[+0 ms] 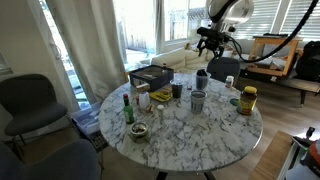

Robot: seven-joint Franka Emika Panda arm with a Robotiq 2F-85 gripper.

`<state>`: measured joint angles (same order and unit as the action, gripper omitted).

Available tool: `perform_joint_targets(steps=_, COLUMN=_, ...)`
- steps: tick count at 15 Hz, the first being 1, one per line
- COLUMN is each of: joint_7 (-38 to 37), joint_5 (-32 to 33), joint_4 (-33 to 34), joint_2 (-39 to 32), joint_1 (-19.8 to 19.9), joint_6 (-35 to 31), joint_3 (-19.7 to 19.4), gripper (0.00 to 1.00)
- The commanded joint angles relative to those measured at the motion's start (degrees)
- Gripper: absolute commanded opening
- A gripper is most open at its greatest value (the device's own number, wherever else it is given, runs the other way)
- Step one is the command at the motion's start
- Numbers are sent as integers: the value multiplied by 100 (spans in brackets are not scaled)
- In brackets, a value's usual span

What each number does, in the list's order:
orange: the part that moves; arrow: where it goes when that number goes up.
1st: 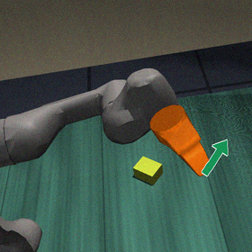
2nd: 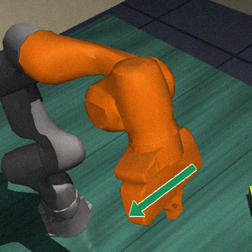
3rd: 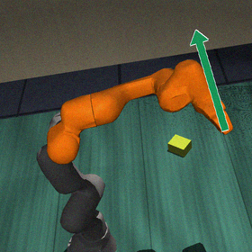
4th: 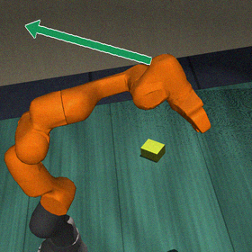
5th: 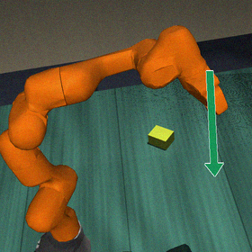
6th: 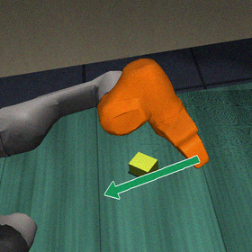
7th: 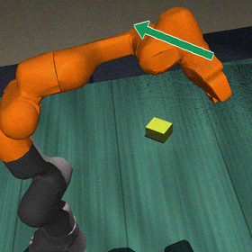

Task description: Put the orange sachet in the silver cup

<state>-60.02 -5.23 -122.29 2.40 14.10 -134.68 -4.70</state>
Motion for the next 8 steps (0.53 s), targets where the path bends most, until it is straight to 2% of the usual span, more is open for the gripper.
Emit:
perform_joint_targets(steps=1, joint_7=-635, joint_5=-59, joint_4=1019, joint_2=-997, joint_1=-109, joint_6=822, joint_3=-291, gripper=100)
perform_joint_targets(steps=3, joint_7=-910, joint_5=-262, joint_4=1355, joint_2=-1315, joint_1=-138, joint_6=1249, joint_3=-409, gripper=100)
perform_joint_targets(steps=4, joint_7=-609, joint_5=-104, joint_4=909, joint_2=-956, joint_1=-184, joint_6=828, joint_3=-416, gripper=100)
perform_joint_targets(steps=8, joint_7=-785, joint_5=-216, joint_4=1277, joint_2=-1293, joint_1=-197, joint_6=1099, joint_3=-478, gripper=100)
